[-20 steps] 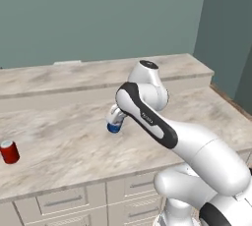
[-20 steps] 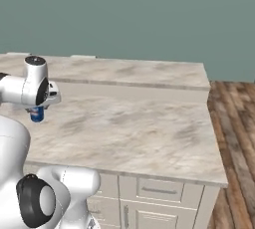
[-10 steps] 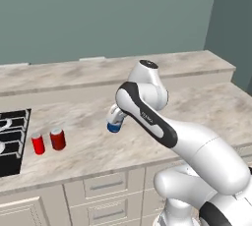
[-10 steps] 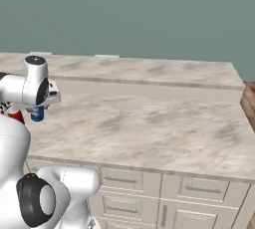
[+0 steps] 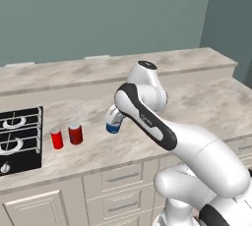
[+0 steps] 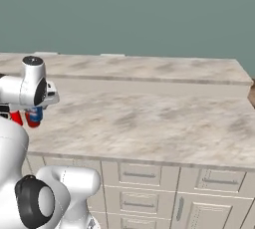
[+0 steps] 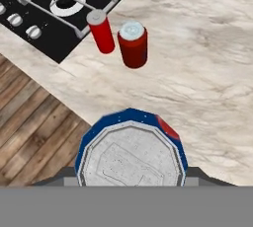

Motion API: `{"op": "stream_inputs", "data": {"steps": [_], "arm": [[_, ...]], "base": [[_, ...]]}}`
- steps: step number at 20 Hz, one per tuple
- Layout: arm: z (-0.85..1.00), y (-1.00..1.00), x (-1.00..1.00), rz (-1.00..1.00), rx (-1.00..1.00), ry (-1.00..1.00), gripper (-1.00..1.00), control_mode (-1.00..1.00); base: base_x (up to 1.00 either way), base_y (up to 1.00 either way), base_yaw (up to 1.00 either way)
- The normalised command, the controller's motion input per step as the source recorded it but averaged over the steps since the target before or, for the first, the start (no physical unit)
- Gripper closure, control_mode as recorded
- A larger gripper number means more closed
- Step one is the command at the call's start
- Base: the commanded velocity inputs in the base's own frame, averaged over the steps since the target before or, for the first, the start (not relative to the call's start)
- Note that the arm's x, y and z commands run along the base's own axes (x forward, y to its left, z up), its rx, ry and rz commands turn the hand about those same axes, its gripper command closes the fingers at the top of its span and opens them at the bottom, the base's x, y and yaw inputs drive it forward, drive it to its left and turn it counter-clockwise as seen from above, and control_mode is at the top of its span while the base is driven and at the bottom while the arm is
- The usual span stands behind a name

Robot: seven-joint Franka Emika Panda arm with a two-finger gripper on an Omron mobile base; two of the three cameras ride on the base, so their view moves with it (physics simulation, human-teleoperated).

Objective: Four empty soda cans are scattered around the kitchen. Gather all the cans and cluster them next to the stove for recycling.

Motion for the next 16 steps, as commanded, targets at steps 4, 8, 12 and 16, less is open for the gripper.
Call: {"op": "stream_inputs", "data": {"steps": [4,8,12,16], "arm": [[0.00,0.00,0.00,0.00,0.00,0.00,1.00,1.00],[0.00,0.00,0.00,0.00,0.00,0.00,1.00,1.00],[0.00,0.00,0.00,0.00,0.00,0.00,1.00,1.00],[0.00,0.00,0.00,0.00,0.00,0.00,1.00,1.00]], "base": [[-0.18,0.38,-0.18],[-0.26,0.52,-0.18],[-0.32,0.57,-0.13],[-0.33,0.56,-0.13]]}}
